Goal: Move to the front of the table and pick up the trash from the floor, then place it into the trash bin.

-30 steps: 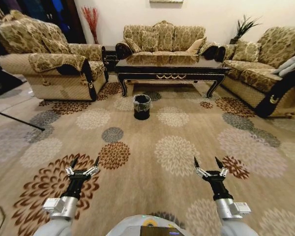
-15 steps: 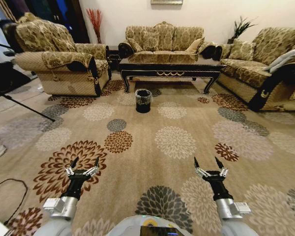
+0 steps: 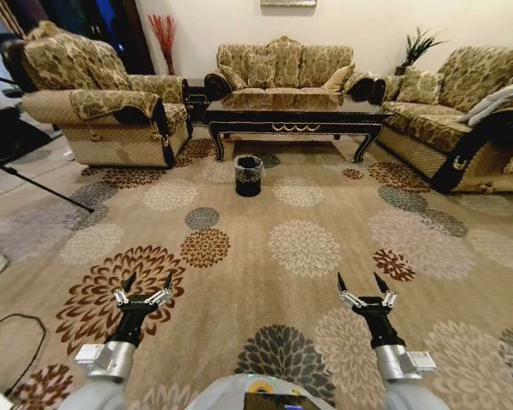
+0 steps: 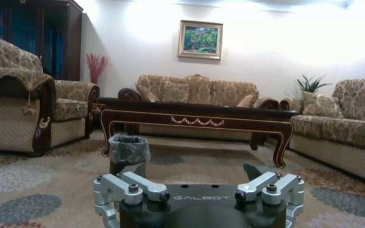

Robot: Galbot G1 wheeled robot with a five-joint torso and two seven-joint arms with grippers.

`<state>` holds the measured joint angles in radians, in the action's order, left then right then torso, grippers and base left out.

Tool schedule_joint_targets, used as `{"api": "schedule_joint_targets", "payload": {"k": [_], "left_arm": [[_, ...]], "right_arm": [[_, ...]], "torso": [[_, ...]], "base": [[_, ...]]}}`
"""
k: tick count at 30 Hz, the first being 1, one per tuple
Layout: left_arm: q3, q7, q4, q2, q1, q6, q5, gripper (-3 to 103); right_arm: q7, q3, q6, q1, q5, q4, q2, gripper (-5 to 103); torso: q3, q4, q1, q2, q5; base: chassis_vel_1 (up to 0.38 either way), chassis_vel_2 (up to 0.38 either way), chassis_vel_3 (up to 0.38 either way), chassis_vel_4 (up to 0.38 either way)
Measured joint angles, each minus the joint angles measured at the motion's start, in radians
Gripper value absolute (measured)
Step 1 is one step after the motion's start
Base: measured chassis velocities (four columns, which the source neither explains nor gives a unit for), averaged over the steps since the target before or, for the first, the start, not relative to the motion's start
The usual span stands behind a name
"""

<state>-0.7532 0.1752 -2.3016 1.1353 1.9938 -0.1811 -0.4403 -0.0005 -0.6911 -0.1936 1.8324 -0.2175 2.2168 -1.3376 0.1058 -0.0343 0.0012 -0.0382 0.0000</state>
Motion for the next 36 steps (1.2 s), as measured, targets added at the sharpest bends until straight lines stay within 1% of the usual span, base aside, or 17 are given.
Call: {"api": "schedule_joint_targets", "payload": {"k": [1, 4, 5, 9, 10, 12, 14, 15, 17, 19, 20, 25, 27, 33, 36], "left_arm": [[0.0, 0.0, 0.0, 0.0, 0.0, 0.0, 0.0, 100], [0.0, 0.0, 0.0, 0.0, 0.0, 0.0, 0.0, 100], [0.0, 0.0, 0.0, 0.0, 0.0, 0.0, 0.0, 100], [0.0, 0.0, 0.0, 0.0, 0.0, 0.0, 0.0, 100], [0.0, 0.0, 0.0, 0.0, 0.0, 0.0, 0.0, 100], [0.0, 0.0, 0.0, 0.0, 0.0, 0.0, 0.0, 100], [0.0, 0.0, 0.0, 0.0, 0.0, 0.0, 0.0, 100], [0.0, 0.0, 0.0, 0.0, 0.0, 0.0, 0.0, 100], [0.0, 0.0, 0.0, 0.0, 0.0, 0.0, 0.0, 100], [0.0, 0.0, 0.0, 0.0, 0.0, 0.0, 0.0, 100], [0.0, 0.0, 0.0, 0.0, 0.0, 0.0, 0.0, 100], [0.0, 0.0, 0.0, 0.0, 0.0, 0.0, 0.0, 100], [0.0, 0.0, 0.0, 0.0, 0.0, 0.0, 0.0, 100], [0.0, 0.0, 0.0, 0.0, 0.0, 0.0, 0.0, 100], [0.0, 0.0, 0.0, 0.0, 0.0, 0.0, 0.0, 100]], "right_arm": [[0.0, 0.0, 0.0, 0.0, 0.0, 0.0, 0.0, 100], [0.0, 0.0, 0.0, 0.0, 0.0, 0.0, 0.0, 100], [0.0, 0.0, 0.0, 0.0, 0.0, 0.0, 0.0, 100], [0.0, 0.0, 0.0, 0.0, 0.0, 0.0, 0.0, 100], [0.0, 0.0, 0.0, 0.0, 0.0, 0.0, 0.0, 100], [0.0, 0.0, 0.0, 0.0, 0.0, 0.0, 0.0, 100], [0.0, 0.0, 0.0, 0.0, 0.0, 0.0, 0.0, 100], [0.0, 0.0, 0.0, 0.0, 0.0, 0.0, 0.0, 100], [0.0, 0.0, 0.0, 0.0, 0.0, 0.0, 0.0, 100], [0.0, 0.0, 0.0, 0.0, 0.0, 0.0, 0.0, 100], [0.0, 0.0, 0.0, 0.0, 0.0, 0.0, 0.0, 100], [0.0, 0.0, 0.0, 0.0, 0.0, 0.0, 0.0, 100], [0.0, 0.0, 0.0, 0.0, 0.0, 0.0, 0.0, 100], [0.0, 0.0, 0.0, 0.0, 0.0, 0.0, 0.0, 100], [0.0, 0.0, 0.0, 0.0, 0.0, 0.0, 0.0, 100]], "torso": [[0.0, 0.0, 0.0, 0.0, 0.0], [0.017, 0.0001, 0.001, -0.018, 0.0], [0.017, 0.0001, 0.001, -0.018, 0.0], [0.034, 0.0001, 0.005, -0.039, 0.0], [0.034, 0.0001, 0.005, -0.039, 0.0], [0.046, 0.0001, 0.006, -0.052, 0.0], [0.048, 0.0001, 0.007, -0.055, 0.0], [0.055, 0.0001, 0.009, -0.064, 0.0], [0.057, 0.0001, 0.009, -0.066, 0.0], [0.068, 0.0, 0.012, -0.079, 0.0], [0.068, 0.0, 0.012, -0.079, 0.0], [0.09, 0.0001, 0.017, -0.106, 0.0], [0.091, 0.0001, 0.017, -0.108, 0.0], [0.113, 0.0001, 0.024, -0.136, 0.0], [0.118, 0.0001, 0.026, -0.144, 0.0]], "base": [[0.0, 0.0, 0.0, 0.0], [0.0, 0.0, 0.0, 0.0], [0.0, 0.0, 0.0, 0.0], [0.0, 0.0, 0.0, 0.0], [0.0, 0.0, 0.0, 0.0], [0.0, 0.0, 0.0, 0.0], [0.0, 0.0, 0.0, 0.0], [0.0, 0.0, 0.0, 0.0], [0.0, 0.0, 0.0, 0.0], [0.0, 0.0, 0.0, 0.0], [0.0, 0.0, 0.0, 0.0], [0.0, 0.0, 0.0, 0.0], [0.0, 0.0, 0.0, 0.0], [0.0, 0.0, 0.0, 0.0], [0.0, 0.0, 0.0, 0.0]]}}
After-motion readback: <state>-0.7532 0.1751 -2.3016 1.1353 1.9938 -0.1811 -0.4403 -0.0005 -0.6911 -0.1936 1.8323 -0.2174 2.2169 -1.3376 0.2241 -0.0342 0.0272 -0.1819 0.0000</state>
